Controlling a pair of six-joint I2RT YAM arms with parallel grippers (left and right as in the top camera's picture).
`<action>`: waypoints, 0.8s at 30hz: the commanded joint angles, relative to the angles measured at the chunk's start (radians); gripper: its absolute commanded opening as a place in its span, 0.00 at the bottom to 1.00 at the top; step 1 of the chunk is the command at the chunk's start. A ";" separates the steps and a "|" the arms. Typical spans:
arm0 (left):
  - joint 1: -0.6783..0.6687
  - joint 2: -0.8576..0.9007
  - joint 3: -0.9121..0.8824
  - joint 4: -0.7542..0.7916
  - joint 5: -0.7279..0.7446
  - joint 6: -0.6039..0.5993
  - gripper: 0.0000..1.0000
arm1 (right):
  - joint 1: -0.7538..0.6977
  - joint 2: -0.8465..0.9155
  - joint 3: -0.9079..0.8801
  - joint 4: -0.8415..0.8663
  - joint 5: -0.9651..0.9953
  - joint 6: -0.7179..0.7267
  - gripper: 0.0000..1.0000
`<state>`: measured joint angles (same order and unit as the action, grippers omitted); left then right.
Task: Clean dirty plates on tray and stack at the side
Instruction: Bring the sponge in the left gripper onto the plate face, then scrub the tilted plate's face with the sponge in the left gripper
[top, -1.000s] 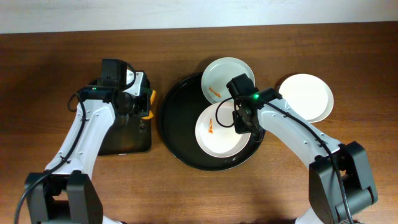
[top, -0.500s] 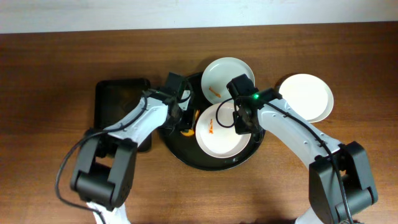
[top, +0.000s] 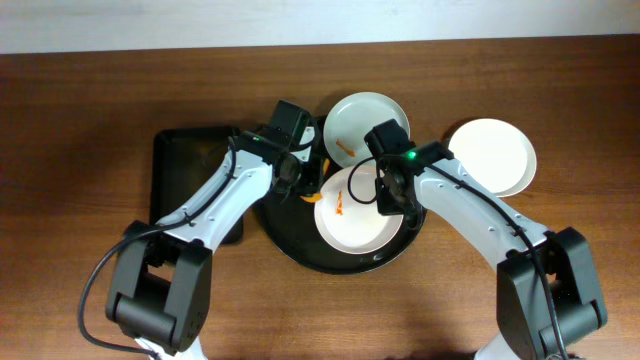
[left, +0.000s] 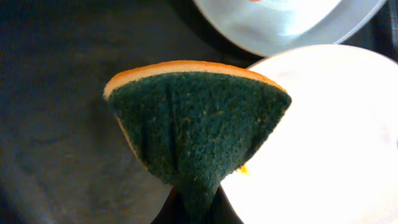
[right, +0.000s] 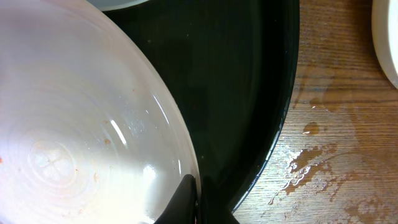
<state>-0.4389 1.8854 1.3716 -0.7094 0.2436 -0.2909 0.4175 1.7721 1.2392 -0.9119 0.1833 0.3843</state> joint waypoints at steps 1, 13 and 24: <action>-0.033 -0.010 0.010 0.029 0.068 -0.065 0.01 | -0.006 0.000 -0.011 0.003 -0.012 0.017 0.04; -0.164 0.109 0.001 0.104 0.111 -0.109 0.01 | -0.006 0.000 -0.011 -0.001 -0.022 0.017 0.04; -0.193 0.215 0.000 0.143 0.010 -0.105 0.01 | -0.007 0.000 -0.011 -0.001 -0.031 0.017 0.04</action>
<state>-0.6189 2.0441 1.3762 -0.5709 0.3416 -0.3901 0.4072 1.7844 1.2224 -0.9150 0.1612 0.3962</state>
